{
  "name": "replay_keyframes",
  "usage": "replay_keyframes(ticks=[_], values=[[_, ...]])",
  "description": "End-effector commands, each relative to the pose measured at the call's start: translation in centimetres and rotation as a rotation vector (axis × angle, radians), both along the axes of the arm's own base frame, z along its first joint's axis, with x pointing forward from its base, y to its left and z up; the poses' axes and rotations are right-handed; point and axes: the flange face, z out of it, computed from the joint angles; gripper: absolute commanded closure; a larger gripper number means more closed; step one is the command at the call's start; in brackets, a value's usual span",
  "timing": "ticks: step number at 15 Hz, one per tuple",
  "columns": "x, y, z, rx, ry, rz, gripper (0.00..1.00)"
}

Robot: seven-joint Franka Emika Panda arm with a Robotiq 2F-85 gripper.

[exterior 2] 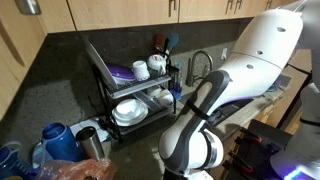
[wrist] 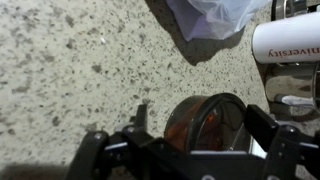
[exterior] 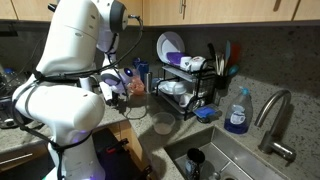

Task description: Take the cover off the bowl and put in on the rack

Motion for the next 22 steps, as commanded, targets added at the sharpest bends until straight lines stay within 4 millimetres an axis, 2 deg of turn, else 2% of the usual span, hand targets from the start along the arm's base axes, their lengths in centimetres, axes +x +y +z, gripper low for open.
replay_keyframes(ticks=[1, 2, 11, 13, 15, 22], values=[[0.6, 0.6, 0.4, -0.006, -0.021, -0.031, 0.11], [0.6, 0.6, 0.5, -0.007, -0.026, -0.031, 0.30], [0.4, 1.0, 0.8, -0.013, -0.047, -0.021, 0.99], [0.5, 0.9, 1.5, -0.009, -0.063, -0.028, 0.96], [0.6, 0.5, 2.4, -0.013, -0.087, -0.034, 0.98], [1.1, -0.6, 5.6, -0.012, -0.154, -0.055, 0.96]])
